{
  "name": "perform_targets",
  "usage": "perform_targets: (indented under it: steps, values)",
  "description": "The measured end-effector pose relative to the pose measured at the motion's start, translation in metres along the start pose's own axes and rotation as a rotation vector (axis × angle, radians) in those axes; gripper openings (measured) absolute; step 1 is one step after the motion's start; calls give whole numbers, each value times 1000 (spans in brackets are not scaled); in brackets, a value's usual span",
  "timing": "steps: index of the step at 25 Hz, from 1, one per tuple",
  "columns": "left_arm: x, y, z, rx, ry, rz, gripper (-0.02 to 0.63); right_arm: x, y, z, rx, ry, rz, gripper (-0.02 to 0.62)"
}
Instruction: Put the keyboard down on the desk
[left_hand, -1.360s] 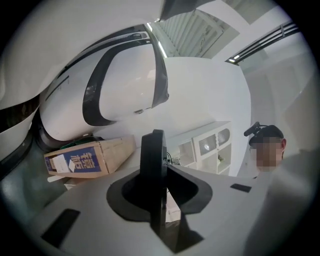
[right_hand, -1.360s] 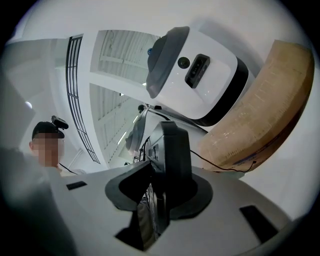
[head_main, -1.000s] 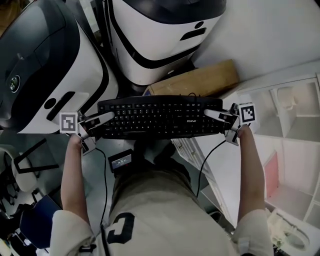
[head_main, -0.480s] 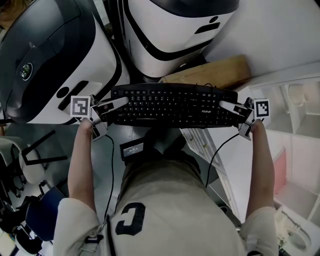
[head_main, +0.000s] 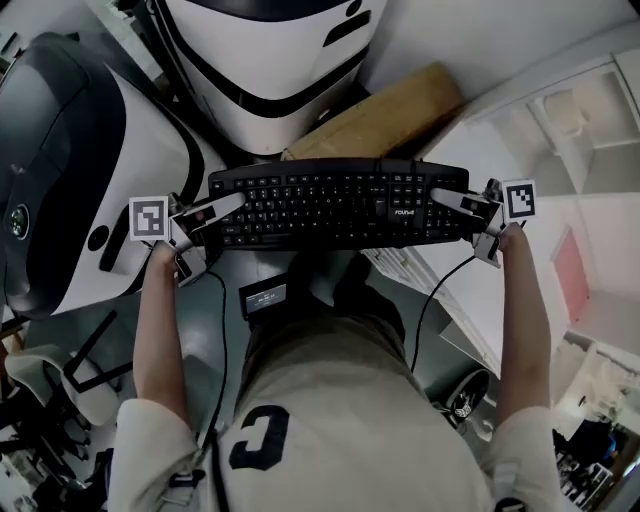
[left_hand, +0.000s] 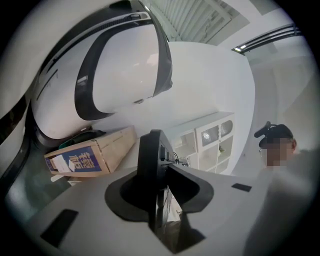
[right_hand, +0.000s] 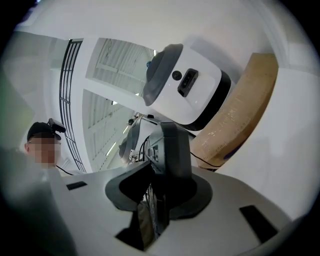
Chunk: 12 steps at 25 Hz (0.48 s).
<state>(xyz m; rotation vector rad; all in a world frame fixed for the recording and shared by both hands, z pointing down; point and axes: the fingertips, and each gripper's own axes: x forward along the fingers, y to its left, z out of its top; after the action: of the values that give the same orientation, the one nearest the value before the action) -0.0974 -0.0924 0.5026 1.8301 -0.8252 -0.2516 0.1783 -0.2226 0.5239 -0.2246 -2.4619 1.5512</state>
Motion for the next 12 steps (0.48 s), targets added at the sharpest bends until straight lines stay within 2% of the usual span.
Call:
perform_targets:
  steps: [12]
  values:
    - [20, 18, 13, 5, 67, 30, 130, -13, -16, -6, 35, -68, -28, 121]
